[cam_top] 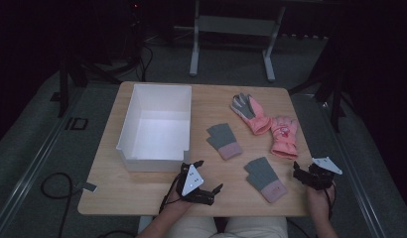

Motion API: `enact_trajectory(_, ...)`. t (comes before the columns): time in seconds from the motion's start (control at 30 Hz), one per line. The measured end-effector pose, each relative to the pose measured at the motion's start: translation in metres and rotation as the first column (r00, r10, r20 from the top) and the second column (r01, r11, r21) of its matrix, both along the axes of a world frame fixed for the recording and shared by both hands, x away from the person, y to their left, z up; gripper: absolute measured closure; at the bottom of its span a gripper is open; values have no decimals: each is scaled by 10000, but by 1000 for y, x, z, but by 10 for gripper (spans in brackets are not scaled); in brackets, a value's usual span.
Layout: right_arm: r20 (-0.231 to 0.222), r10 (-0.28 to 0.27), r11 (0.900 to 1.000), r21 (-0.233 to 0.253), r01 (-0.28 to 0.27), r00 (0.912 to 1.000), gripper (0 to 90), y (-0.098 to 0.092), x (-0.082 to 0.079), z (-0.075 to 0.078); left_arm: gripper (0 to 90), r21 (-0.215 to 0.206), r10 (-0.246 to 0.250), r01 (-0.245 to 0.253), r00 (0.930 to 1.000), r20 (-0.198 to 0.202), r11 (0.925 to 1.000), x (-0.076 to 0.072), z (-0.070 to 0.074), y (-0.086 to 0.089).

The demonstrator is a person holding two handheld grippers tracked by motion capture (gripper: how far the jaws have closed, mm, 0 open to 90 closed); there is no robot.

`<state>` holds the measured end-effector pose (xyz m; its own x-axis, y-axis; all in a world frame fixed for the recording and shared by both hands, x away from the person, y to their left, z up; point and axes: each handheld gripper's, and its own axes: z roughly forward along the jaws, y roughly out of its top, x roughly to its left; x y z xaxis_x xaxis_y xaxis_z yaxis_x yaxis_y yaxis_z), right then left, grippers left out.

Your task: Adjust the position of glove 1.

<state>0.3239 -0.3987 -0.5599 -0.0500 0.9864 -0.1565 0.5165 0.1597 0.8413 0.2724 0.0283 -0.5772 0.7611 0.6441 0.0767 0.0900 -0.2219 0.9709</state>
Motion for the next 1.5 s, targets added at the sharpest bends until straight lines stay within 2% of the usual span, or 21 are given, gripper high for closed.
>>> enact_trajectory(0.07, -309, -50, 9999, 124, 54, 9995, 136, -1, 1, 2, 4, 33, -29, 29, 10000, 0, 10000, 0, 0, 0)
enact_trajectory(0.13, -824, 21, 9996, 295, 4, 9966, 132, -2, 3, 3, 4, -77, -45, 45, 10000, 4, 10000, 0, 0, 1)
enact_trajectory(0.2, -1121, 118, 9986, 517, -60, 9936, 133, -2, 4, 4, 4, -167, -18, 16, 9999, -138, 9999, 2, 0, 2)
enact_trajectory(0.3, -1158, 238, 9990, 414, -191, 9930, 133, -1, 2, 7, 4, -281, -12, 12, 10000, -26, 9996, 1, 0, 2)
enact_trajectory(0.37, -1237, 356, 9983, 503, -296, 9917, 133, -2, 1, 10, 4, -132, -131, 134, 9998, 179, 9998, -1, 0, 2)
enact_trajectory(0.4, -1198, 375, 9980, 554, -311, 9921, 133, -3, 1, 13, 4, -88, -155, 158, 9996, 243, 9998, -1, -1, 1)
enact_trajectory(0.47, -1085, 314, 9992, 279, -285, 9936, 130, -3, -1, 18, 4, -42, -144, 145, 9995, 273, 9999, -2, -1, 0)
enact_trajectory(0.5, -1020, 324, 9991, 307, -294, 9943, 129, -3, -2, 21, 4, -43, -143, 144, 9995, 268, 9999, -2, -1, 0)
enact_trajectory(0.57, -882, 394, 9966, 762, -327, 9953, 129, -5, -3, 28, 4, -92, -156, 158, 9996, 222, 9998, -1, -1, 1)
enact_trajectory(0.6, -852, 420, 9963, 788, -353, 9955, 128, -6, -3, 31, 4, -116, -157, 159, 9997, 197, 9998, -1, -1, 1)
enact_trajectory(0.67, -797, 411, 9983, 455, -375, 9960, 126, -4, -2, 36, 4, -153, -121, 123, 9998, 153, 9998, -1, 0, 2)
enact_trajectory(0.9, -723, 535, 9964, 700, -485, 9959, 118, -2, 2, 49, 4, -129, -165, 168, 9997, 194, 9998, -1, 0, 2)
enact_trajectory(1.1, -179, 723, 9953, 662, -710, 9972, 129, 1, 5, 69, 4, -213, -135, 139, 9997, 189, 9997, -1, -1, 2)
enact_trajectory(1.27, 403, 946, 9929, 690, -972, 9947, 140, 8, 5, 87, 4, -223, -118, 123, 9997, 208, 9997, -1, -1, 2)
enact_trajectory(1.33, 97, 904, 9923, 837, -909, 9959, 164, 11, 7, 94, 4, -213, -108, 111, 9998, 174, 9997, -1, -1, 2)
enact_trajectory(1.37, 101, 988, 9897, 1033, -993, 9951, 180, 12, 8, 97, 4, -220, -100, 104, 9998, 168, 9997, -1, -1, 2)
enact_trajectory(1.4, 50, 1179, 9861, 1169, -1177, 9930, 159, 13, 9, 100, 4, -218, -107, 111, 9998, 176, 9997, -1, -1, 2)
enact_trajectory(1.5, 11, 1451, 9835, 1092, -1444, 9894, 130, 19, 14, 108, 4, -241, -118, 122, 9998, 157, 9996, -1, -1, 2)
